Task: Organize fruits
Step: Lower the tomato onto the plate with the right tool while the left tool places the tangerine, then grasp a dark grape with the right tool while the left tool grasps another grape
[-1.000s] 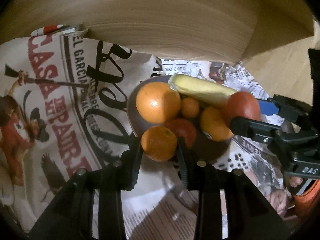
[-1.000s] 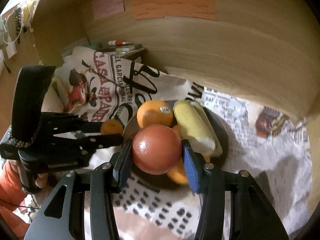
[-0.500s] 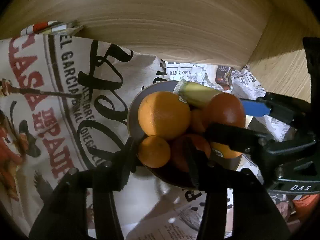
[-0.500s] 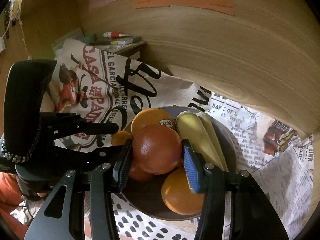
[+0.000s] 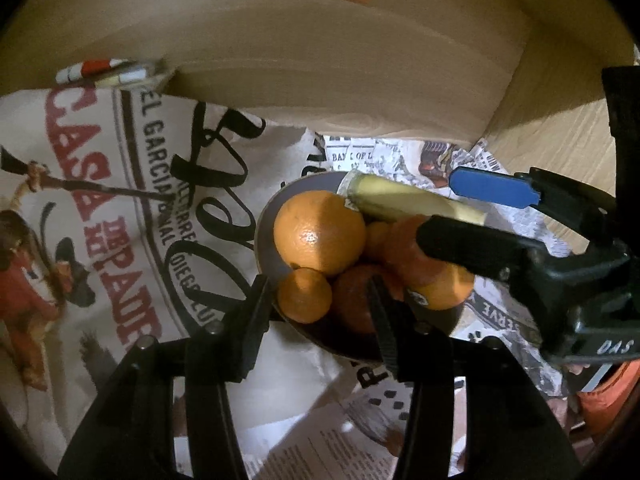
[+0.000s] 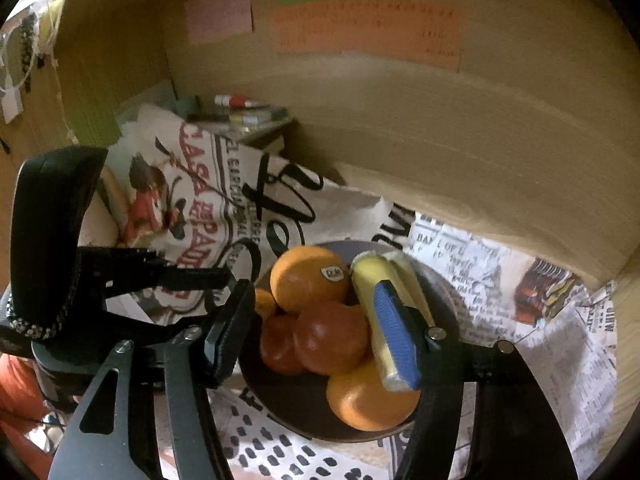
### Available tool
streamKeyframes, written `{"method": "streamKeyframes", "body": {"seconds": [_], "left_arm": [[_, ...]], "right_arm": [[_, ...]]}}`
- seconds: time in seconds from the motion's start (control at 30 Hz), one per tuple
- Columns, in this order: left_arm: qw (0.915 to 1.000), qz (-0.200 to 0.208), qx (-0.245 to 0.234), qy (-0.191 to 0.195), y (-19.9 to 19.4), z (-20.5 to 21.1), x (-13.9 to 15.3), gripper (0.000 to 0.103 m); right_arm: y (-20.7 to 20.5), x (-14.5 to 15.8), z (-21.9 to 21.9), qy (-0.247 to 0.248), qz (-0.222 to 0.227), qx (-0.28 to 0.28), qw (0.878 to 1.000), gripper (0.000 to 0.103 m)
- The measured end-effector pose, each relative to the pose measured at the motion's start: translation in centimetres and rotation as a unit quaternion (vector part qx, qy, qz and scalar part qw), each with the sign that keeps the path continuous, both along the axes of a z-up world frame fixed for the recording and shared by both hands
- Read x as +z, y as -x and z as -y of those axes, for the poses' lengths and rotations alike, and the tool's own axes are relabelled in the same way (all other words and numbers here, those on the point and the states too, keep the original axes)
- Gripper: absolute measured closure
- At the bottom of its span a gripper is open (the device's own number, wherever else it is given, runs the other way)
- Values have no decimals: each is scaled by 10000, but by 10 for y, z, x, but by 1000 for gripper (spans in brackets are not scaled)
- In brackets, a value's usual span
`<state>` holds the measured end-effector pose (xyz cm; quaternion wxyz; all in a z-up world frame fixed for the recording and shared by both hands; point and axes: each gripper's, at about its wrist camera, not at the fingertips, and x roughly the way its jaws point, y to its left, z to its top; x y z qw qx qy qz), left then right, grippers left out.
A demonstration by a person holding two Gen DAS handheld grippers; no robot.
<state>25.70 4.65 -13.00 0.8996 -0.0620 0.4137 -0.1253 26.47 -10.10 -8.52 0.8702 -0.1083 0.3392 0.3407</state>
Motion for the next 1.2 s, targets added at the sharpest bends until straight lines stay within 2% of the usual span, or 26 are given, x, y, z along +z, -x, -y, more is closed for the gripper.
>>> {"method": "streamKeyframes", "body": {"seconds": [0.2, 0.37, 0.47, 0.67, 0.93, 0.97, 1.03, 1.1, 1.2], "left_arm": [[9996, 276, 34, -34, 28, 1, 22, 54], [9993, 363, 52, -78, 56, 3, 28, 44], [9994, 328, 72, -75, 72, 4, 22, 37], [10000, 56, 9, -20, 101, 8, -2, 36], [9996, -190, -79, -170, 134, 16, -30, 36], [9996, -194, -87, -180, 137, 16, -31, 36], [9995, -215, -111, -202, 141, 17, -34, 36], [9993, -263, -148, -213, 142, 17, -37, 36], [9991, -328, -158, -212, 139, 18, -40, 36]], "right_arm": [[21, 9, 16, -142, 107, -98, 9998, 44], [46, -1, 36, -208, 34, -300, 9993, 42], [59, -19, 50, -306, -221, -447, 9983, 40], [88, -49, 65, -433, -666, -594, 9951, 40], [129, -67, 60, -313, -727, -444, 9959, 40], [135, -70, 57, -294, -734, -415, 9960, 41], [140, -74, 54, -231, -754, -360, 9962, 56], [142, -81, 48, -125, -808, -308, 9962, 66], [143, -90, 43, 43, -858, -301, 9959, 74]]}}
